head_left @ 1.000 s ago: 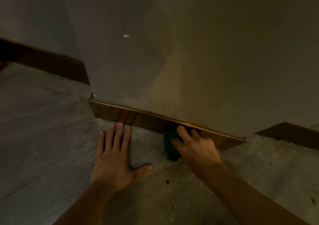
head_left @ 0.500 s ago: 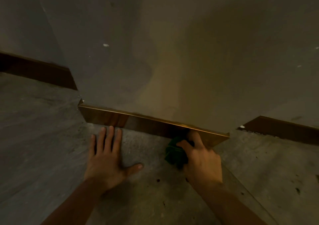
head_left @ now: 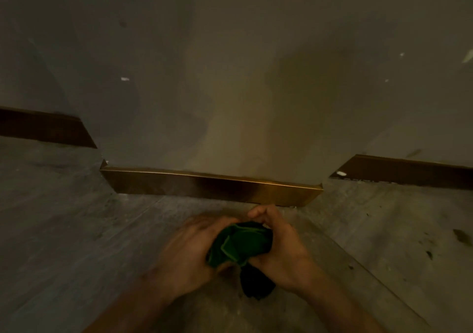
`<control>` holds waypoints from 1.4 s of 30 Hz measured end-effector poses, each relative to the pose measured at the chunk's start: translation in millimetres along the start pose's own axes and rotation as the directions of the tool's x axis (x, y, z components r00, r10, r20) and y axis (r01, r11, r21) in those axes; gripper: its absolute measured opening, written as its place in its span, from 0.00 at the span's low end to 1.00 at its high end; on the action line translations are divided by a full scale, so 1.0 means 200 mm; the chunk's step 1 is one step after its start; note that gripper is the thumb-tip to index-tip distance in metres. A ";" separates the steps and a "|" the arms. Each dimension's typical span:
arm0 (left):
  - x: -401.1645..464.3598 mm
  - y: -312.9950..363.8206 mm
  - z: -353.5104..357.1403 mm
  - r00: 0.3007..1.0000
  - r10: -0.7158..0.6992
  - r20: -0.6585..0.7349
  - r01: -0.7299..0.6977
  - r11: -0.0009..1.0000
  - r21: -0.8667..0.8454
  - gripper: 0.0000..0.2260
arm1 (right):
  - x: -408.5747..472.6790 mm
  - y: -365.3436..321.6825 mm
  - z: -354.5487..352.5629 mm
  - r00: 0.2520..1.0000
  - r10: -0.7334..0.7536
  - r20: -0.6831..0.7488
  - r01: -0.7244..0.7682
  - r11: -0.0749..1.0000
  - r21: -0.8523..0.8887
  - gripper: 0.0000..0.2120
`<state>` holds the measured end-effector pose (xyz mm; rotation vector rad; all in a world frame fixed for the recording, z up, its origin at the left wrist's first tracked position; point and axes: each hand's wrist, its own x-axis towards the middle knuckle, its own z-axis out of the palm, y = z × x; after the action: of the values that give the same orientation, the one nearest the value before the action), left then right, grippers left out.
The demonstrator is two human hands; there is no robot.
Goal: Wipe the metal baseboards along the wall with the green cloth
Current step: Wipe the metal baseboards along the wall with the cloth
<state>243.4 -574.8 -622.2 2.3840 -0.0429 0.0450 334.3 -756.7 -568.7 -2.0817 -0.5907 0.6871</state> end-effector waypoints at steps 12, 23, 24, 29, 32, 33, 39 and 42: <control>0.19 0.22 0.06 0.983 0.149 0.109 -0.181 0.894 0.409 0.22 | -0.18 0.15 -0.14 0.982 -0.168 -0.086 0.028 0.583 -0.812 0.20; 0.40 0.49 0.08 0.942 0.302 0.144 -0.335 0.841 0.426 0.25 | -0.35 0.05 -0.44 0.973 -0.163 -0.160 -0.074 0.439 -0.895 0.28; 0.42 0.53 0.06 0.941 0.313 0.130 -0.338 0.850 0.404 0.24 | -0.36 0.01 -0.48 0.973 -0.167 -0.161 -0.077 0.420 -0.904 0.29; 0.54 0.73 -0.03 0.928 0.370 0.051 -0.365 0.869 0.335 0.22 | -0.38 -0.18 -0.73 0.978 -0.190 -0.088 -0.043 0.229 -0.973 0.23; 0.61 0.81 -0.10 0.912 0.410 -0.015 -0.380 0.858 0.345 0.21 | -0.35 -0.29 -0.86 0.980 -0.198 -0.021 -0.001 0.104 -0.995 0.24; 0.63 0.82 -0.12 0.908 0.417 -0.033 -0.380 0.855 0.352 0.20 | -0.33 -0.32 -0.88 0.979 -0.201 -0.013 0.004 0.085 -0.996 0.24; 0.71 0.80 -0.24 0.921 0.386 -0.049 -0.335 0.850 0.406 0.19 | -0.15 -0.42 -0.98 0.953 -0.240 0.184 0.196 0.026 -0.980 0.28; 0.76 0.86 -0.24 0.926 0.361 -0.107 -0.285 0.858 0.428 0.19 | -0.07 -0.43 -1.10 0.918 -0.314 0.244 0.253 -0.010 -0.967 0.27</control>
<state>386.1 -668.3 -462.4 2.7508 -0.3851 0.4800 454.3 -845.9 -385.6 -3.0265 -1.8623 -0.2601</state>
